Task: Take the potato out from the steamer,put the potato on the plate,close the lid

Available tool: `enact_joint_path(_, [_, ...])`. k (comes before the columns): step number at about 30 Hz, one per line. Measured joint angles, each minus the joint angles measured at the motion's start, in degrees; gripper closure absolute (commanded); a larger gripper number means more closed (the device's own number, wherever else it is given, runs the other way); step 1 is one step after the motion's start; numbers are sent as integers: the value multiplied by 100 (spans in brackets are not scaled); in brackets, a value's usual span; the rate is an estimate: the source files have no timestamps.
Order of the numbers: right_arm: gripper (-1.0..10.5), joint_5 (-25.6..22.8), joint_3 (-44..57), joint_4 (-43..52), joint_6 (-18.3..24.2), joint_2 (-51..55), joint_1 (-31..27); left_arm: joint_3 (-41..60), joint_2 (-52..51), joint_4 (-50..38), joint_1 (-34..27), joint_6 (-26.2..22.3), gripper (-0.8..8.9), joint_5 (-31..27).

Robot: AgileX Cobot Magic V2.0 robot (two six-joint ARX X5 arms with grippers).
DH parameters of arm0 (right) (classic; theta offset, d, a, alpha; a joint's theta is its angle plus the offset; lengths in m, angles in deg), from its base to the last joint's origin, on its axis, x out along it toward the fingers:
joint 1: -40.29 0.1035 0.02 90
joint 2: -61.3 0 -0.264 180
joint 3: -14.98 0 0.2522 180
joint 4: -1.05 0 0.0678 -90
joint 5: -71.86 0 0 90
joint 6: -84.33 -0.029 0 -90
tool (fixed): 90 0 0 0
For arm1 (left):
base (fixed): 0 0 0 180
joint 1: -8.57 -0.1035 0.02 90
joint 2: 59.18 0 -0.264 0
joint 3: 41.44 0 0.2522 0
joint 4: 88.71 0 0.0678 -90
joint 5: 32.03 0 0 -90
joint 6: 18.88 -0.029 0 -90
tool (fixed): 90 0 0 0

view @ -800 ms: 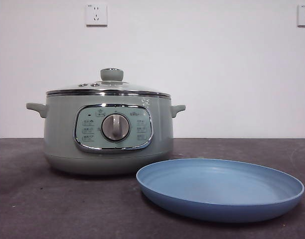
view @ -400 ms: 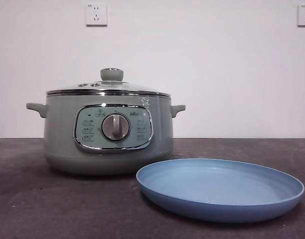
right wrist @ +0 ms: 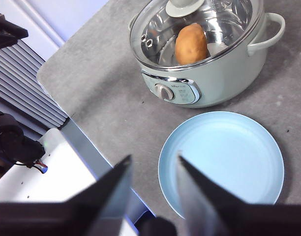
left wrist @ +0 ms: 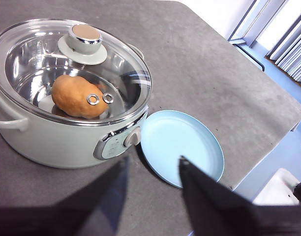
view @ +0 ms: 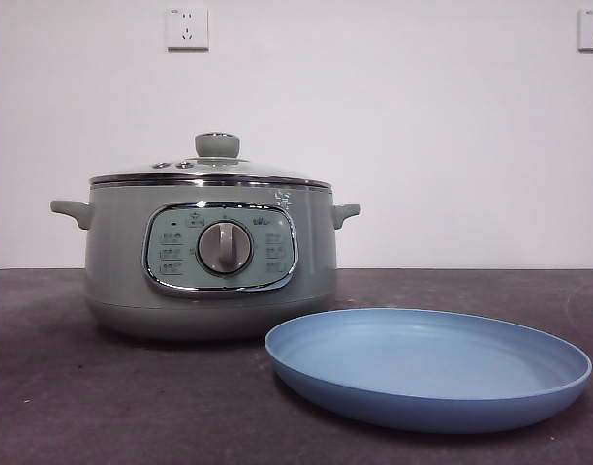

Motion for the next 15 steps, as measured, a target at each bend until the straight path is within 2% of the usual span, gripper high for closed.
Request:
enact_joint_path(7, [286, 0, 0, 0, -96, 0, 0, -4, 0, -229, 0, 50, 165, -17])
enact_joint_path(15, [286, -4, 0, 2, -149, 2, 0, -81, 153, -675, 168, 173, 165, -332])
